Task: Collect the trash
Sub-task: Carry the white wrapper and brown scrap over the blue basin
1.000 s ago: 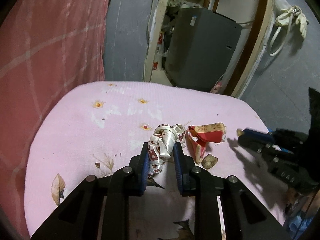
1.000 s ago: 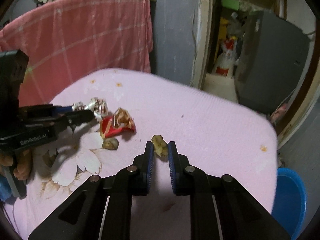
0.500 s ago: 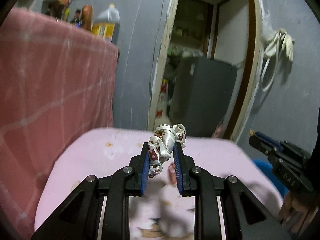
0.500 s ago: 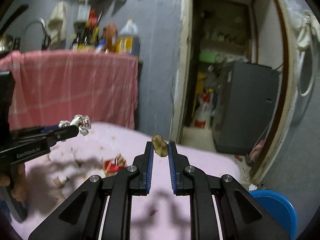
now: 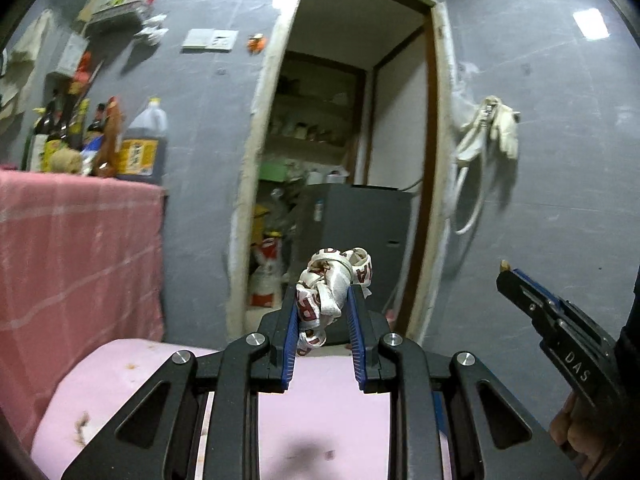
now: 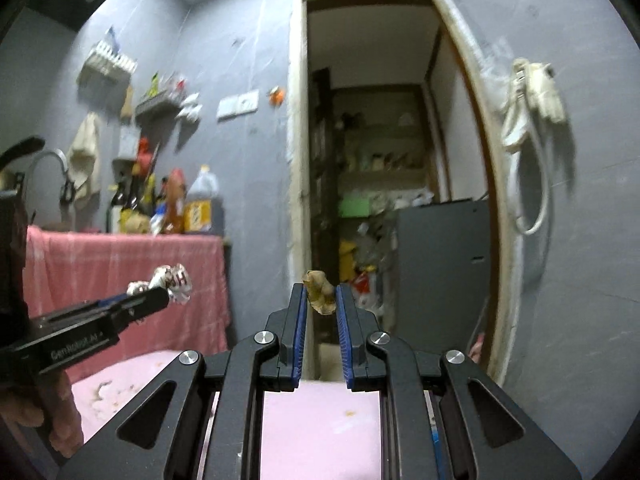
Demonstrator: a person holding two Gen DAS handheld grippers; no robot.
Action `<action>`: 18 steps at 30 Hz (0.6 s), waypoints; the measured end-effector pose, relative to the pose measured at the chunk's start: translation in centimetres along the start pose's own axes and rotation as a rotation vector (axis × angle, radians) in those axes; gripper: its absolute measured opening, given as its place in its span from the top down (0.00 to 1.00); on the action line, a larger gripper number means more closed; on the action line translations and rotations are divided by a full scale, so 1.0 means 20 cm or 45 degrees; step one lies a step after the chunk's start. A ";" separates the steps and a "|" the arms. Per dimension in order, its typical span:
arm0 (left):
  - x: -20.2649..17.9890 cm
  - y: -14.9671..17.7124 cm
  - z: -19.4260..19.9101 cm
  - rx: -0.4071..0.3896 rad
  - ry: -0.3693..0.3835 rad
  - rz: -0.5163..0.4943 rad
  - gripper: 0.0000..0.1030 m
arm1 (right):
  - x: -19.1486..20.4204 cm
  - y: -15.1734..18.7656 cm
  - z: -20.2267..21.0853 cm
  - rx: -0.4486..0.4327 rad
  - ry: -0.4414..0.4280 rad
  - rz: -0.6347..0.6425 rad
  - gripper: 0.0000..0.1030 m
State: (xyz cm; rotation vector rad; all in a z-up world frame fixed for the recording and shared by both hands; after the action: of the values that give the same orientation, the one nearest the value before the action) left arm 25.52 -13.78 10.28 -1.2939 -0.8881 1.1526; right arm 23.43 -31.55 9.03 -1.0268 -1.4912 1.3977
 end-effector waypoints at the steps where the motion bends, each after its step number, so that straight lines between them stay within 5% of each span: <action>1: -0.04 -0.01 -0.01 -0.004 0.013 -0.006 0.81 | -0.04 -0.02 0.03 -0.019 0.020 -0.006 0.88; 8: -0.33 0.01 -0.09 0.026 0.110 -0.050 0.81 | -0.26 -0.06 0.18 -0.070 0.145 -0.014 0.88; 18: -0.63 0.17 -0.33 0.245 0.227 -0.076 0.81 | -0.57 0.09 0.23 0.072 0.250 -0.093 0.87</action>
State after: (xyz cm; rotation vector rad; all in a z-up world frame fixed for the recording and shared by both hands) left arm 28.36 -27.86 7.59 -1.1843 -0.6634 1.0319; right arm 22.88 -43.64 6.64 -1.0328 -1.3254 1.2428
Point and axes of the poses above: each gripper's, at about its wrist camera, not at the fingertips, and z roughly against the way its jaws point, x to its left, y to its underside, the point moved 6 cm from there along -z, roughly the way its jaws point, and after that the axes turned 6 degrees about -y, right-handed, at the moved point
